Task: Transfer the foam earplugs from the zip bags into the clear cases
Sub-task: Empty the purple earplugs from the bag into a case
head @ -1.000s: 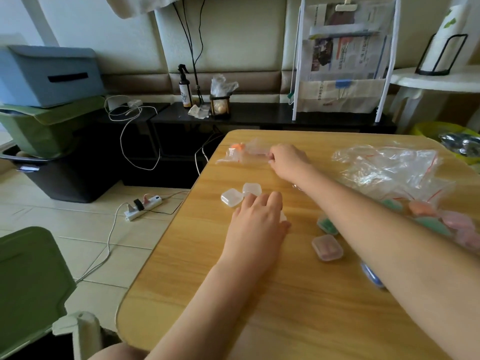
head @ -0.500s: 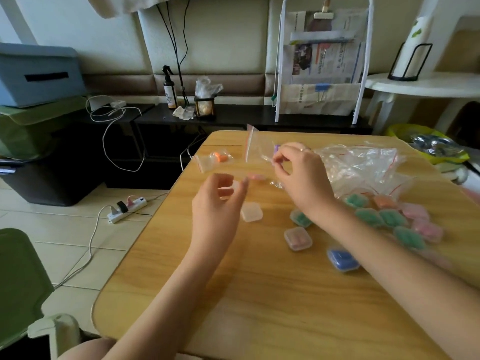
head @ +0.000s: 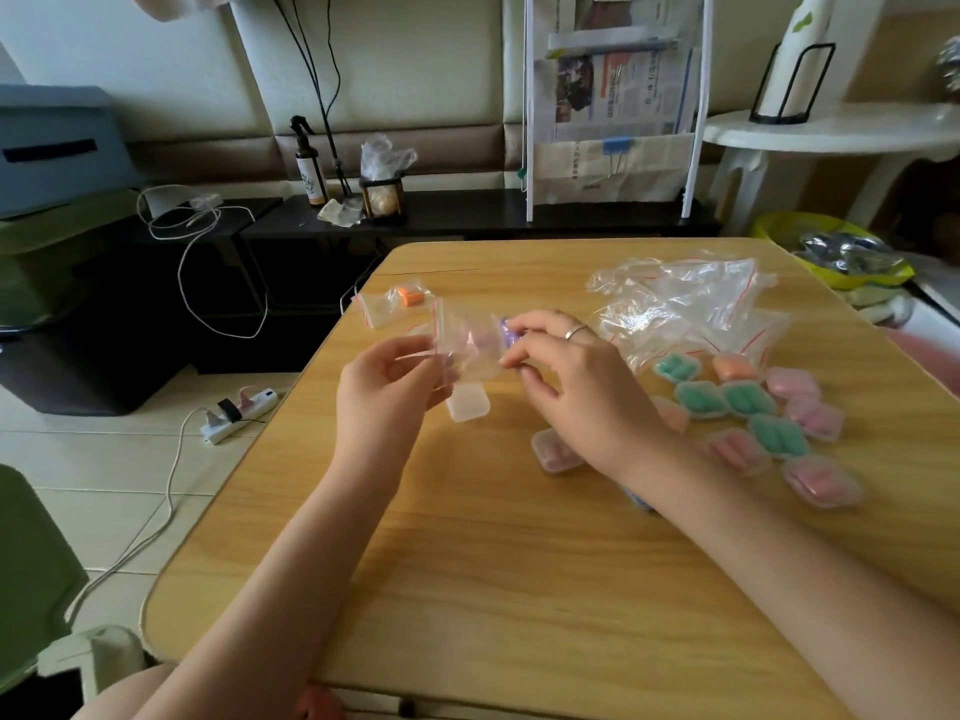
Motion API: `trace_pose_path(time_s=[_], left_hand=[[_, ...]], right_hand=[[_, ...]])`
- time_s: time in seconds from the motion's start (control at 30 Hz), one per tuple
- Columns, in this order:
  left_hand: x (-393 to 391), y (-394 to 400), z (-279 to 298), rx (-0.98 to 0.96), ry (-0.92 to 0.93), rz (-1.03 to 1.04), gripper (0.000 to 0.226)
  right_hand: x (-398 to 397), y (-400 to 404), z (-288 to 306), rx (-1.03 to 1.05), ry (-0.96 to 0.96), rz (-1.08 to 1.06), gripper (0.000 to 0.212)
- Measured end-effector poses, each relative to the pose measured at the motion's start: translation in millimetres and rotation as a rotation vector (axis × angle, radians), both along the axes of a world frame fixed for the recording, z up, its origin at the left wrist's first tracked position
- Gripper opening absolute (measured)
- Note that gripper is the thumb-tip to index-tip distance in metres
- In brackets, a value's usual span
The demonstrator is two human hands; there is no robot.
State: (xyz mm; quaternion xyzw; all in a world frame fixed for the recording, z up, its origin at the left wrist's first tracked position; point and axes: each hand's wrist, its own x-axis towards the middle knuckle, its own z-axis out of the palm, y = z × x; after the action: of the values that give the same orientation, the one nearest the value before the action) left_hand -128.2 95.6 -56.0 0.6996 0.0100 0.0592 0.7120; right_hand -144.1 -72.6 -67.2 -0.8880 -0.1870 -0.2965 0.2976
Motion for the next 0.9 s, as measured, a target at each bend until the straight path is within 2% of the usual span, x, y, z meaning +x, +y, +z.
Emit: trace_pose_path(time_s=[0.13,0.27,0.33,0.47,0.67,0.8,0.9], left_hand=[[-2.4,1.6,-0.6,-0.008,-0.013,0.026,0.009],[-6.7,2.9,-0.1,-0.056,-0.013,0.007,0.011],[-9.5,1.6,0.0,-0.076,0.015,-0.042,0.007],[-16.9,-1.8,-0.3,-0.149,0.095,-0.162,0.009],[-16.4,-3.3,1.1,-0.233,0.208,-0.305,0.011],[-17.8,-5.3,3.3,-0.237,0.155,-0.396,0.021],[-18.3,-5.8,3.3,-0.143,0.063,-0.306,0.023]], right_hand=[[-3.5,3.6,-2.4,-0.08,-0.014,-0.014,0.016],[-1.0,4.9,-3.3,-0.185,-0.2,-0.123,0.014],[-4.0,7.9,-1.7,-0.198,-0.211,-0.125,0.013],[-11.5,17.4,2.6,-0.063,-0.087,-0.021,0.026],[-15.1,17.6,5.4,0.041,0.153,0.15,0.029],[-20.1,18.1,9.6,0.159,0.271,0.253,0.025],[-21.1,14.7,11.8,0.289,0.384,0.266,0.018]])
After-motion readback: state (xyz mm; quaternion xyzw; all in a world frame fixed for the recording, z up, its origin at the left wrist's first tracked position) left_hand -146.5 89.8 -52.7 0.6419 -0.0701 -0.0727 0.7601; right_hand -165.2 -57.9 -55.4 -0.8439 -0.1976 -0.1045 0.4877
